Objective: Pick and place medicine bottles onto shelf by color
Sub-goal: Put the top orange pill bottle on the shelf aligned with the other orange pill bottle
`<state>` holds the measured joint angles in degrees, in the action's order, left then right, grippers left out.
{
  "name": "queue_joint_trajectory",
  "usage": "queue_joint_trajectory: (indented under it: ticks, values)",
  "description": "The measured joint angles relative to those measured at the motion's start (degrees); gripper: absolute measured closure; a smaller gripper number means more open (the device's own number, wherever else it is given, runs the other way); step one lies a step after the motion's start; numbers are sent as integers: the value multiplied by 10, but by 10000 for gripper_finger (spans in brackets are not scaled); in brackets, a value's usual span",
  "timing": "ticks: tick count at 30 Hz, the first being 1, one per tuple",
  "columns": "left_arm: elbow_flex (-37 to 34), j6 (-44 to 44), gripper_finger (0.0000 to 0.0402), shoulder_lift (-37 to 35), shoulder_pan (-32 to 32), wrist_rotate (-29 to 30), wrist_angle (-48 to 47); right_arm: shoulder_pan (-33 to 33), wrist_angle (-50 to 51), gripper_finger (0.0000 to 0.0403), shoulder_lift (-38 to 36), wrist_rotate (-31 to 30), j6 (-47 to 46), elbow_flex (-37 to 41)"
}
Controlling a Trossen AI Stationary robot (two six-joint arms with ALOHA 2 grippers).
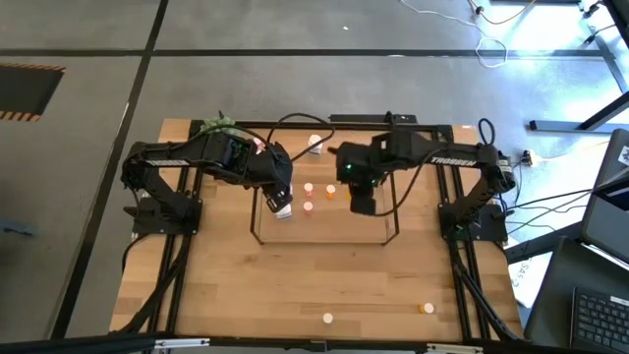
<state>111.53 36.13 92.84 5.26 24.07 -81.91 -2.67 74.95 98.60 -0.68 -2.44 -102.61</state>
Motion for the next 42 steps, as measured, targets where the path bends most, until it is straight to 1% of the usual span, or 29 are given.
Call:
queue_joint_trajectory:
  ticks: [5, 7, 12, 19, 26, 35, 42]
  values:
    - [0, -8, 223, 0, 0, -24, -2, 14, -28, 286, 27, 23, 14, 0]
    - [0, -8, 223, 0, 3, -29, -10, 17, -37, 286, 40, 24, 15, 0]
    - [0, -7, 223, 0, 13, -28, -34, 18, -50, 286, 72, 24, 12, 0]
    - [0, -4, 223, 0, 17, -28, -34, 18, -75, 286, 111, 23, 16, 0]
    - [0, -3, 223, 0, 17, -27, -34, 18, -78, 286, 150, 23, 42, 0]
    - [0, -3, 223, 0, 17, -27, -34, 17, -96, 286, 175, 22, 56, 1]
    - [0, -3, 223, 0, 17, -27, -34, 17, -95, 286, 185, 3, 60, 0]
